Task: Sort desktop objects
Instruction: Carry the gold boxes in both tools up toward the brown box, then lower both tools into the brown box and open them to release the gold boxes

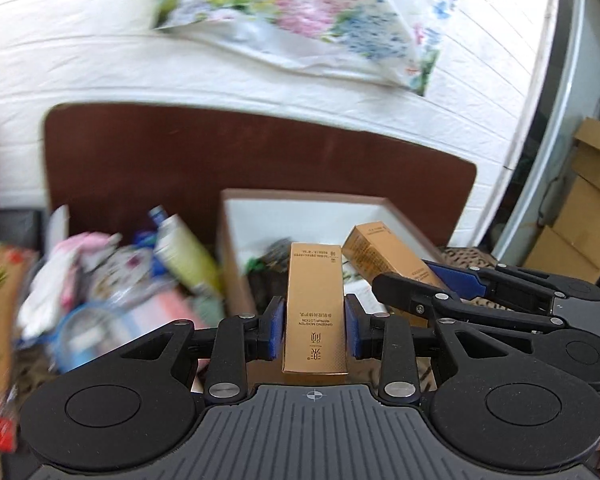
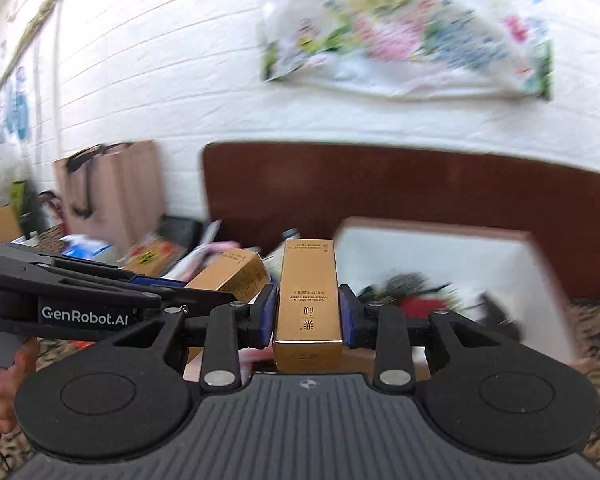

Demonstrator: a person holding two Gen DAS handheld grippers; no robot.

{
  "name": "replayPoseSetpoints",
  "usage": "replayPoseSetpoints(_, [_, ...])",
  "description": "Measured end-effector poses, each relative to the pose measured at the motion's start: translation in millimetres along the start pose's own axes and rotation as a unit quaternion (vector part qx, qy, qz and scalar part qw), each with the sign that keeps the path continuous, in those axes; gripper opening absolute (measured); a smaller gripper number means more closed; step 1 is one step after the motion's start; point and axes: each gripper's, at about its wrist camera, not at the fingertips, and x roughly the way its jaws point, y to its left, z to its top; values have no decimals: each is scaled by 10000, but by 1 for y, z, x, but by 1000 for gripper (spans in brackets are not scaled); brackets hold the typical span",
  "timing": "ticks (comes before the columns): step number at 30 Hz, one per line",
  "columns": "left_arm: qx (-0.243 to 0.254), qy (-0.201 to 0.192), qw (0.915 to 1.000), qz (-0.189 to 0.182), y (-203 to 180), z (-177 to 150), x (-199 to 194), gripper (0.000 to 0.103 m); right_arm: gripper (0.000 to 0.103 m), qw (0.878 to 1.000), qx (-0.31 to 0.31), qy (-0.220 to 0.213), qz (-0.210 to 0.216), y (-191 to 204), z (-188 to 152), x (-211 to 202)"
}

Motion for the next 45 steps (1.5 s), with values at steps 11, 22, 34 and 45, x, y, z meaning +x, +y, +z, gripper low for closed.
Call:
replayPoseSetpoints(11, [25, 394, 9987, -329, -31, 45, 114, 30, 36, 9961, 290, 237, -796, -101, 19, 44])
replayPoseSetpoints(22, [-352, 916, 9950, -186, -19, 53, 229, 30, 36, 9843, 742, 1045, -1212, -177, 12, 131])
replayPoseSetpoints(34, [-336, 1212, 9920, -35, -16, 61, 291, 30, 37, 9624, 851, 1955, -1683, -214, 15, 203])
replayPoseSetpoints(45, [-354, 1341, 9903, -16, -13, 63, 300, 41, 37, 9583, 502, 2112, -1860, -214, 15, 216])
